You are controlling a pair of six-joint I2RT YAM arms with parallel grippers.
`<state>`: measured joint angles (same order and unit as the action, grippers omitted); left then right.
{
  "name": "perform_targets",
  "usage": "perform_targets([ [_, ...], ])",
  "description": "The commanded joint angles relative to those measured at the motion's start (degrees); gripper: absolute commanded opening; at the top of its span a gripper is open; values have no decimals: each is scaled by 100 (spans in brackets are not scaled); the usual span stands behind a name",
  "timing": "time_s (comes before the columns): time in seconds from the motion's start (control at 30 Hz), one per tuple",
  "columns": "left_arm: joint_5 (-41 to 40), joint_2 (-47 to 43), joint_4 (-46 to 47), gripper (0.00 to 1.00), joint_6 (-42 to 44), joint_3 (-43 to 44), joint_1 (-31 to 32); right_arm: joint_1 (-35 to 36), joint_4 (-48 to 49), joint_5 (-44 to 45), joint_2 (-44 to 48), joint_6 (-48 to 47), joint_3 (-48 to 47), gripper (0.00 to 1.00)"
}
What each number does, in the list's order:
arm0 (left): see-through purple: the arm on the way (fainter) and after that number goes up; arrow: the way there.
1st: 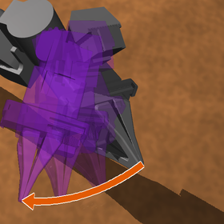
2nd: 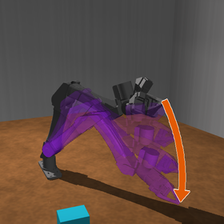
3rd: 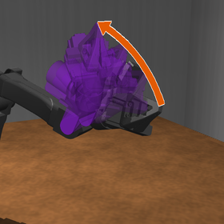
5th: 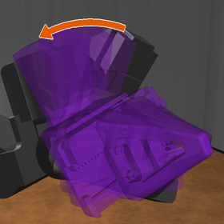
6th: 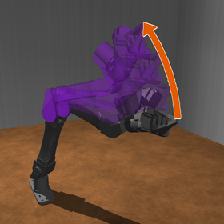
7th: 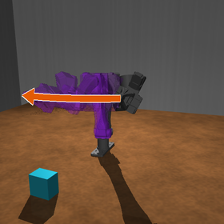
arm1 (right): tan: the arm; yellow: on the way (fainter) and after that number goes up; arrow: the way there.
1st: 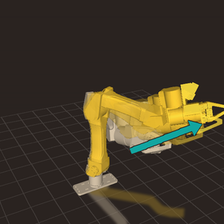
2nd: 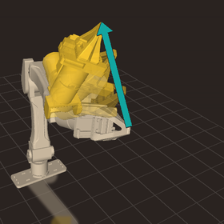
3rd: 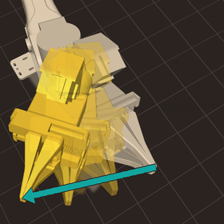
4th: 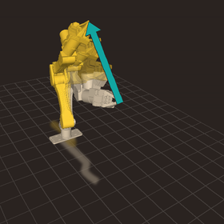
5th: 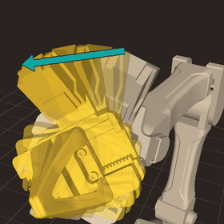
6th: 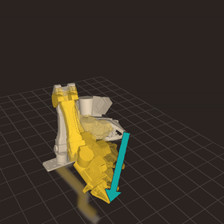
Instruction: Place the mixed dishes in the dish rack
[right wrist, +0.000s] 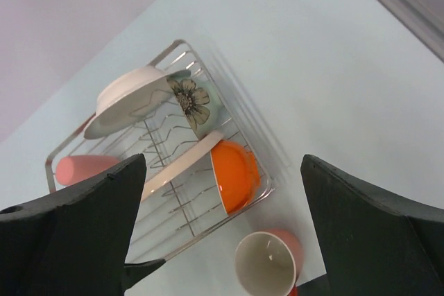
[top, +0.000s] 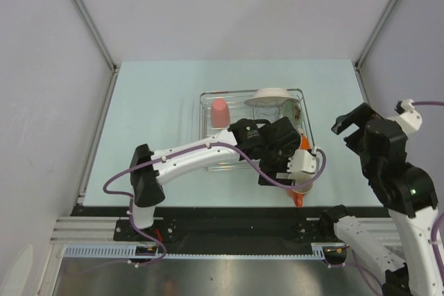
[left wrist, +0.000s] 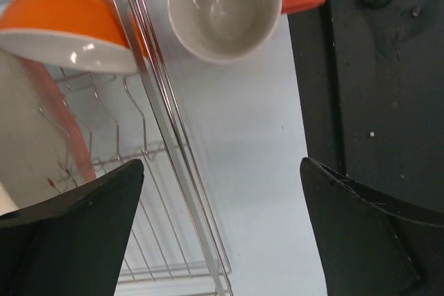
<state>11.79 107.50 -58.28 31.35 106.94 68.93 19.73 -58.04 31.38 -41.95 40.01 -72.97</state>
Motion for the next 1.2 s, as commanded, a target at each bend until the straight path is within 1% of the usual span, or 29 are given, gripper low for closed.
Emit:
perform_targets([
  [0.0,-161,236,291,100,150,582,209,-21,-260,712,653,358,-24,100],
  [0.23,332,491,265,99,1371,592,498,-13,-690,712,952,578,-24,100],
  [0.43,473,605,265,98,2006,311,613,-4,-709,782,917,640,11,100],
  [0.53,552,631,554,97,2216,65,613,23,-586,800,830,605,37,98],
  [0.57,570,640,633,95,2235,-58,613,23,-551,783,812,578,37,97],
  [0.73,684,798,1002,94,2279,-217,666,31,-471,730,663,517,37,96],
  [0.93,684,1106,1082,93,2226,2,780,31,-480,730,636,359,46,96],
  [1.03,658,1317,995,89,2226,196,815,31,-489,721,662,367,72,96],
  [1.1,596,1448,968,86,2278,214,824,31,-515,730,697,385,90,96],
  [1.17,492,1571,985,79,2279,196,833,31,-542,747,741,394,142,96],
])
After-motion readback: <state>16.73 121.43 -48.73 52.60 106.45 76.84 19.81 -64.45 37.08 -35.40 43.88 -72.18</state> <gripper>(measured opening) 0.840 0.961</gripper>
